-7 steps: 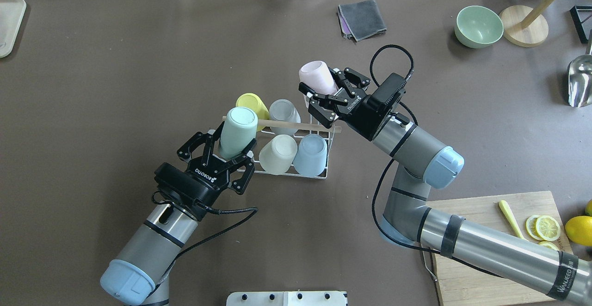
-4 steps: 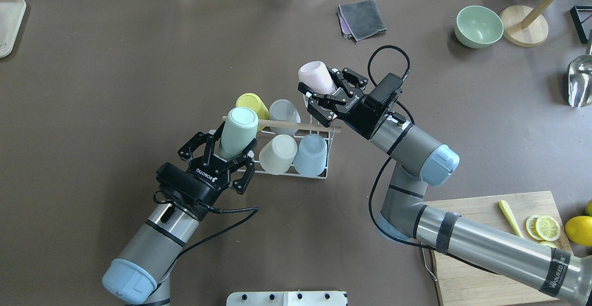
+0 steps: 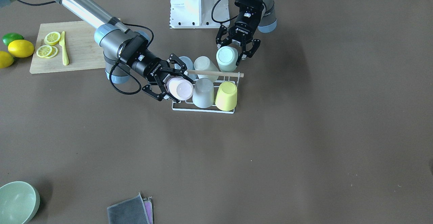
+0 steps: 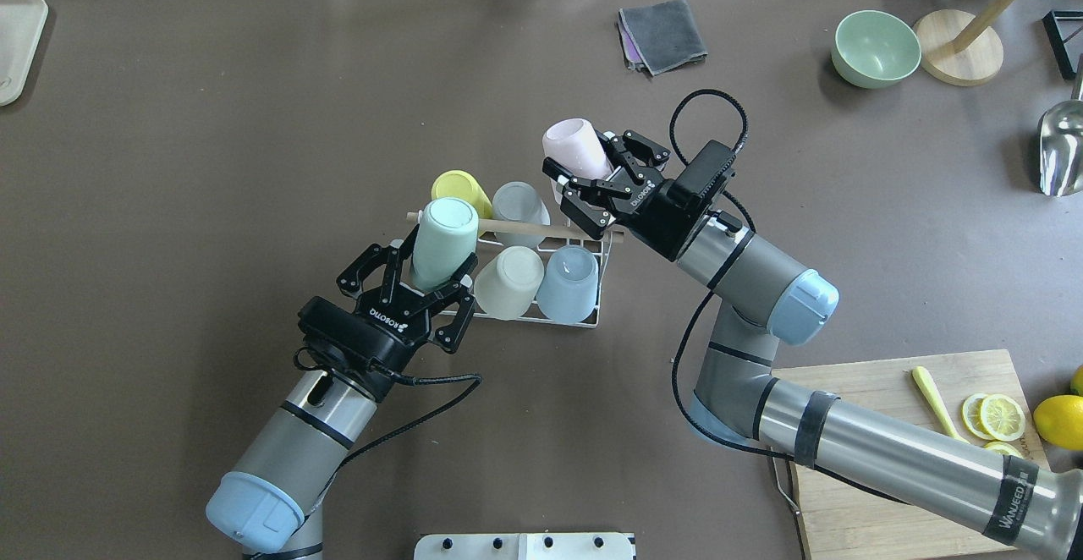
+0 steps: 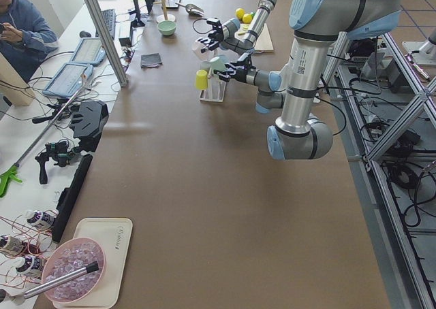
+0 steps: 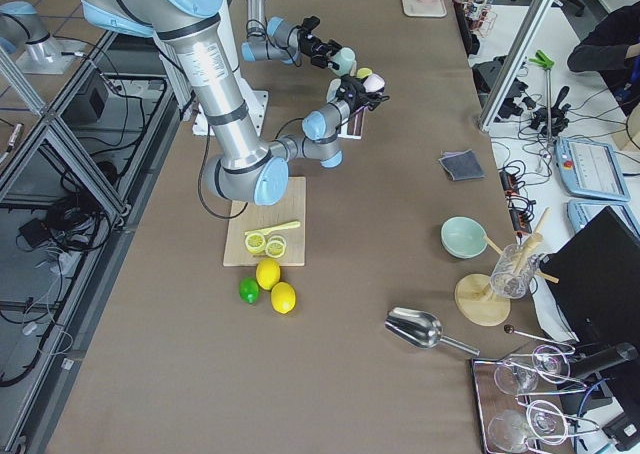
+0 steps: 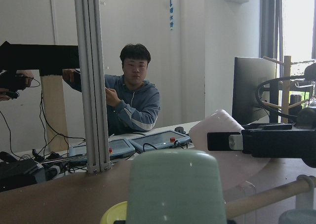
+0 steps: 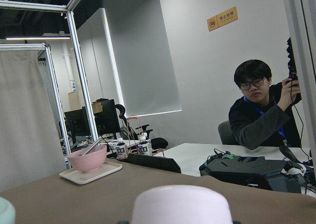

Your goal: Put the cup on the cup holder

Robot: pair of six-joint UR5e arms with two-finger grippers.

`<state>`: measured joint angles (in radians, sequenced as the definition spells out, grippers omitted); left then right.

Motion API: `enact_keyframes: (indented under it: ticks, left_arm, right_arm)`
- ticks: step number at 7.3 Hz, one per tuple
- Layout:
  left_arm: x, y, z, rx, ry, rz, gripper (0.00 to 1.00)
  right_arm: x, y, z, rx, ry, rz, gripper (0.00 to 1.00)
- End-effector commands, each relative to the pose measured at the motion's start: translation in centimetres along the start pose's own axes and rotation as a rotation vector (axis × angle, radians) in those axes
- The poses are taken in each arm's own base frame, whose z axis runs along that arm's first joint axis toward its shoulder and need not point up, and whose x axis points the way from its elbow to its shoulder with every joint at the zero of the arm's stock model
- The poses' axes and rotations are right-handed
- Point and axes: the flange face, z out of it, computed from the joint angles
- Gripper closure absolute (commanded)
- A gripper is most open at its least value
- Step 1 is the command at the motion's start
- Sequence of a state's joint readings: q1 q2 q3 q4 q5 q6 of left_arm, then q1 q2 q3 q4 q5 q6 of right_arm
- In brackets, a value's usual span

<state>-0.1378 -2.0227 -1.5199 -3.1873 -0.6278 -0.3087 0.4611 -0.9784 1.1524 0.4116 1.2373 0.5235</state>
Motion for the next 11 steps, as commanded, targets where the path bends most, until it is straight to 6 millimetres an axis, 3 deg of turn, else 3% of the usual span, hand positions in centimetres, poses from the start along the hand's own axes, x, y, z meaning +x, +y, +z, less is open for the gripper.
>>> enact_keyframes:
  ticks: [1,3,4,7,8,9,10,11]
  left_arm:
    - [0.2,0.0,0.1,-0.001,0.002,-0.004,0.46]
    - [0.2,0.0,0.0,-0.001,0.002,-0.003,0.3]
    - [0.2,0.0,0.0,0.0,0.001,-0.006,0.02]
    - [0.2,0.2,0.0,-0.003,0.001,-0.004,0.02]
    - [0.2,0.1,-0.1,0.0,0.001,-0.006,0.02]
    - [0.2,0.0,-0.1,0.001,0.001,-0.008,0.02]
    - [0.4,-1.7,-0.3,0.019,0.008,-0.03,0.02]
    - [0.1,-3.7,-0.5,0.037,0.01,-0.046,0.02]
  right_arm:
    - [-0.2,0.6,-0.3,-0.004,-0.008,0.005,1.0]
    - [-0.3,0.9,-0.6,-0.008,-0.029,0.006,1.0]
    - [-0.2,0.9,-0.8,-0.006,-0.031,0.007,1.0]
    - [-0.4,1.1,-1.0,-0.004,-0.037,0.013,1.0]
    - [-0.4,1.1,-1.0,-0.002,-0.037,0.017,0.87]
    - [-0.6,1.2,-1.1,-0.004,-0.038,0.024,0.51]
    - [-0.8,1.4,-1.2,-0.002,-0.042,0.026,0.01]
    - [-0.8,1.3,-1.2,-0.001,-0.041,0.026,0.0]
